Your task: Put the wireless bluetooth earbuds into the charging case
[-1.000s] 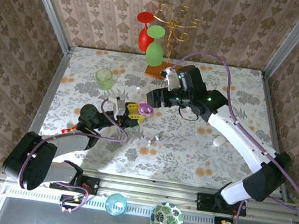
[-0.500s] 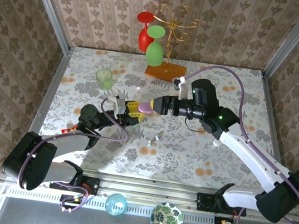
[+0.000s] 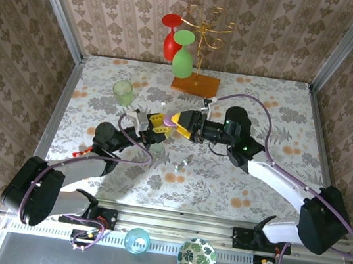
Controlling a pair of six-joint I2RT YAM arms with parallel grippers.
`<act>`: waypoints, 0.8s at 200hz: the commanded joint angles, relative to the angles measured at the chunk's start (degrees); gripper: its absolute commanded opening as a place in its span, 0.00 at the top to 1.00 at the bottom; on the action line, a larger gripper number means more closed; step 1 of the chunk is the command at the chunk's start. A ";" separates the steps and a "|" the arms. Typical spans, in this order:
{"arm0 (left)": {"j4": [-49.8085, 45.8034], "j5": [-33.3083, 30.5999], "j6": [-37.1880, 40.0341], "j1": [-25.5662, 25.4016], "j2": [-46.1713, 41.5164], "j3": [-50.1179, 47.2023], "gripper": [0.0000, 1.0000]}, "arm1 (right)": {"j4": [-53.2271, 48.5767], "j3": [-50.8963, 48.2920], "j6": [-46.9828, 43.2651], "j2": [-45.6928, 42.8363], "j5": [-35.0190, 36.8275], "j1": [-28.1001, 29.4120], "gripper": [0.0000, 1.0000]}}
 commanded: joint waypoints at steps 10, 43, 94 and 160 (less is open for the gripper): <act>2.23 -0.48 1.10 -0.76 0.06 1.79 0.82 | 17.56 -1.76 10.24 3.48 -3.18 0.50 0.41; 2.21 -0.49 1.10 -1.29 -0.22 1.60 0.82 | 18.35 -2.68 10.69 4.07 -1.76 0.55 0.61; 2.06 -1.27 2.03 -1.31 0.09 0.94 0.69 | 17.09 -3.68 9.53 3.42 -0.45 0.04 0.83; -7.54 -2.99 9.90 -1.44 -1.45 -1.15 0.07 | -6.39 -4.14 -7.90 1.83 10.05 -8.26 0.82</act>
